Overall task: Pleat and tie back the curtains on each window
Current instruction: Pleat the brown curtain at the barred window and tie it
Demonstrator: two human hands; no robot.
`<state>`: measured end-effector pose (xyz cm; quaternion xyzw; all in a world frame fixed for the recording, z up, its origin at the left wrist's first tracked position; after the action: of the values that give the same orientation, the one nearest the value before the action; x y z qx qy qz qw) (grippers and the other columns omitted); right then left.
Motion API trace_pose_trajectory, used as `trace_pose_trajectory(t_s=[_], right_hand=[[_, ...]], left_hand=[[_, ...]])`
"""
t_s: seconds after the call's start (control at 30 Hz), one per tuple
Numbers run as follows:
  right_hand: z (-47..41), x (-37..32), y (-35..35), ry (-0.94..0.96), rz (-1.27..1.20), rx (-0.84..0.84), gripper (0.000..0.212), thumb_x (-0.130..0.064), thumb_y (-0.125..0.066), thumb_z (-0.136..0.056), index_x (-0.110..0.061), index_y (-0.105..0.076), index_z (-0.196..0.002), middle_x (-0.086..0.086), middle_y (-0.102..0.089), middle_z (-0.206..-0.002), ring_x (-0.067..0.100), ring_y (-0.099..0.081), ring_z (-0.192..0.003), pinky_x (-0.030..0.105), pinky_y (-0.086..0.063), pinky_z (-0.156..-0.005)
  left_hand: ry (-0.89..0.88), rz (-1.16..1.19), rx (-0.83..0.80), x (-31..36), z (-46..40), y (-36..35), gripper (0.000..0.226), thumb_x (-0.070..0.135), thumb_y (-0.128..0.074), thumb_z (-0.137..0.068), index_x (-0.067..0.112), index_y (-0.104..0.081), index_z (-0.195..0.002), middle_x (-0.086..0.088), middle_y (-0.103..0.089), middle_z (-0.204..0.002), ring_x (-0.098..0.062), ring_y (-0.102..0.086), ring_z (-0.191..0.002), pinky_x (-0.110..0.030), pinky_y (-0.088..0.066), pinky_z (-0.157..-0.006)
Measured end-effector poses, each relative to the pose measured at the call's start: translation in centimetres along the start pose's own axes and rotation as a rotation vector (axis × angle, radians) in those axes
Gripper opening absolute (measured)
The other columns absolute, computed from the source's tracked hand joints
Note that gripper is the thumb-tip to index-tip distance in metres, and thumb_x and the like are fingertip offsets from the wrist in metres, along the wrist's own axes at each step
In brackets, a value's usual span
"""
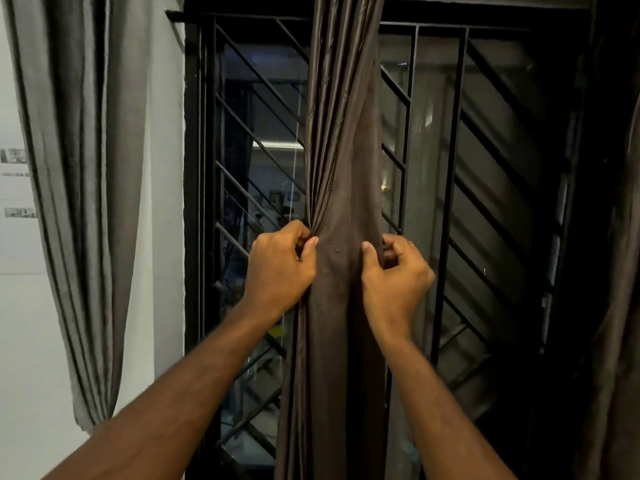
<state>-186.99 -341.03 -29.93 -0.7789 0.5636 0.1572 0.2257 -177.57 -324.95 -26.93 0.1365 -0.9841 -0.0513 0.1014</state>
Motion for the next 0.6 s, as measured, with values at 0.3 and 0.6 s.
trace_pose_trajectory(t_s=[0.3, 0.6], right_hand=[[4.9, -2.9, -2.8, 0.311, 0.039, -0.211, 0.019, -0.015, -0.061, -0.096, -0.011, -0.073, -0.111, -0.004, -0.058, -0.083, 0.014, -0.056, -0.067, 0.044, -0.053, -0.061], [5.8, -2.7, -4.4, 0.379, 0.071, -0.297, 0.014, -0.004, -0.063, -0.089, -0.007, -0.072, -0.099, -0.001, -0.054, -0.082, 0.017, -0.053, -0.068, 0.045, -0.051, -0.062]], left_hand=[[0.076, 0.187, 0.015, 0.4, 0.4, -0.6, 0.020, 0.016, -0.070, -0.092, 0.011, -0.066, -0.073, 0.007, -0.062, -0.063, -0.010, -0.060, -0.060, -0.029, -0.050, -0.057], [0.102, 0.244, 0.019, -0.1, 0.5, -0.5, 0.028, 0.028, -0.077, -0.087, 0.013, -0.061, -0.070, 0.005, -0.060, -0.060, -0.014, -0.058, -0.057, -0.030, -0.049, -0.054]])
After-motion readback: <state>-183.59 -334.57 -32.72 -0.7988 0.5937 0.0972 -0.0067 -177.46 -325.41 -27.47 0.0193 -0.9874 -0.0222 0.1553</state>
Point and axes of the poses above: each hand's wrist, its own z-axis away from the middle knuckle, its own y-axis out of the back of the hand, x = y × z, the point moved 6 cm from there along -z, towards the middle knuckle
